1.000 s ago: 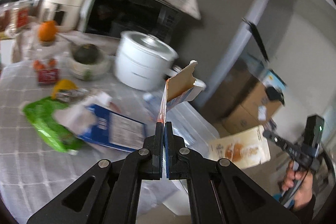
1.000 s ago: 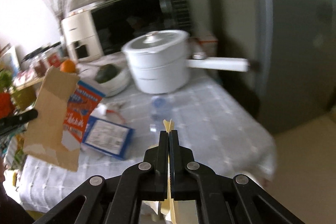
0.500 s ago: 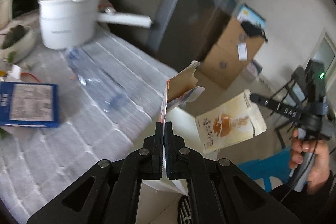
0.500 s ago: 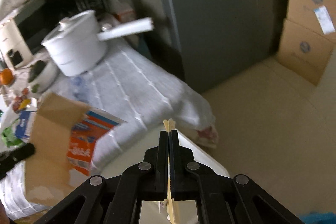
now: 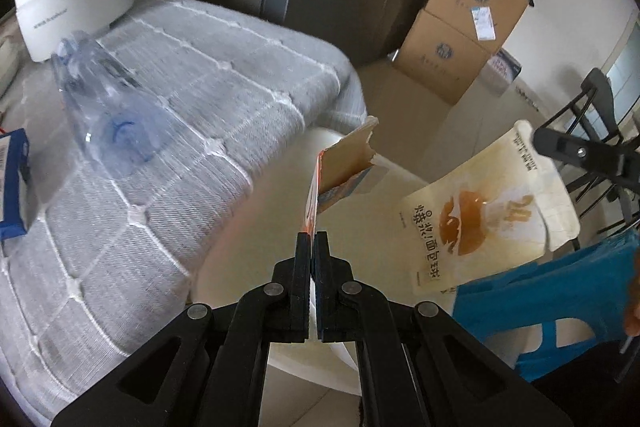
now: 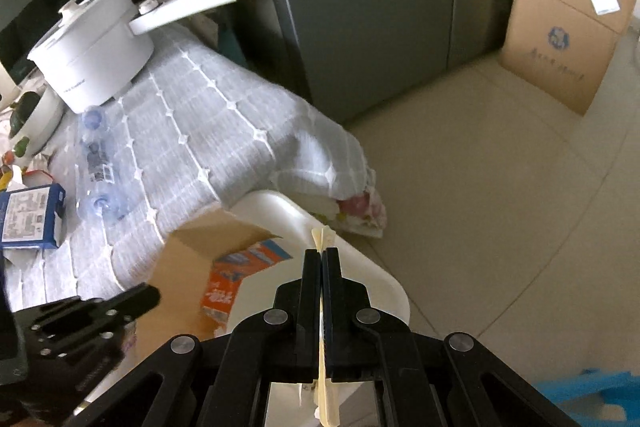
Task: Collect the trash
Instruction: 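Carry both items over the white bin and open both tools to drop them, then grasp the green plastic bag with the left tool while the right tool moves toward the blue biscuit box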
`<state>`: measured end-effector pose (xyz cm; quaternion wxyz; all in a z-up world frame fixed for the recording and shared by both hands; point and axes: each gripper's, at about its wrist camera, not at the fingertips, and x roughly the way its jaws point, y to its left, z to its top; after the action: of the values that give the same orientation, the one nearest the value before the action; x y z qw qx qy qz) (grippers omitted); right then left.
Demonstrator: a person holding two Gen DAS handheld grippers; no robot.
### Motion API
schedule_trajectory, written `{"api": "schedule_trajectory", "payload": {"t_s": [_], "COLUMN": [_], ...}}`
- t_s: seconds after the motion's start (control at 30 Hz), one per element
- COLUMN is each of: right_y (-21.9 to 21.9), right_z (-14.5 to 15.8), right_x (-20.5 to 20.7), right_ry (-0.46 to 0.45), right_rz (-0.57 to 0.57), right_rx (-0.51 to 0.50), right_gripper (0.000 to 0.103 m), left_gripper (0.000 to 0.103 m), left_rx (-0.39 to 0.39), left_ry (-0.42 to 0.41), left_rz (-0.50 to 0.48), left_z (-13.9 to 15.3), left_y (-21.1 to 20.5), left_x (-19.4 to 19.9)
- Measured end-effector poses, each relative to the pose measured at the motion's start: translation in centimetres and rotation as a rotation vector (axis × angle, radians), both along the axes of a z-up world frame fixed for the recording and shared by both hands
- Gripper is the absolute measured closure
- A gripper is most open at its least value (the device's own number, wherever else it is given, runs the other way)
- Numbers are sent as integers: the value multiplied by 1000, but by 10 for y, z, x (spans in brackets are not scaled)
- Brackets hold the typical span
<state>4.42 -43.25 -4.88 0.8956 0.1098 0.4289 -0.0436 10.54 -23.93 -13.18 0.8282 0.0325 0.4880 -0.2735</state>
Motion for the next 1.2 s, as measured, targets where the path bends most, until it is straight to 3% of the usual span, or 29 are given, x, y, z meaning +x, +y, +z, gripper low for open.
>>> {"api": "schedule_trajectory", "payload": {"t_s": [0.17,0.2,0.23,0.3,0.33,0.73,0.8,0.83,0.87,1.2], "right_y": [0,0,0,1,2,18,17,17,18,54], "right_z": [-4,-4,-5,-6,-7,-16,-17,-16,-15,1], "right_x": [3,3,3,4,4,24,27,28,27,35], "right_ry": [15,18,21,26,29,58,62,62,53,10], "right_rz": [-3,-3,-3,2,5,28,12,4,-6,54], "right_rx": [-3,-2,-1,-3,-4,44,88,101,112,81], "right_gripper": [103,103,103,103,103,99,84,60,43,28], "left_gripper": [96,83,59,27,23,2,1,0,0,0], "left_rx": [23,26,31,35,31,-51,-54,-58,-64,-58], "left_ry": [62,86,94,93,86,20,3,-4,-9,-62], "left_rz": [4,13,25,30,31,82,104,118,134,281], "left_z": [-12,-13,-12,-7,-3,54,60,62,66,84], "left_y": [-1,1,5,10,12,89,105,114,124,210], "left_x": [9,11,11,8,6,-16,-16,-16,-17,-13]}}
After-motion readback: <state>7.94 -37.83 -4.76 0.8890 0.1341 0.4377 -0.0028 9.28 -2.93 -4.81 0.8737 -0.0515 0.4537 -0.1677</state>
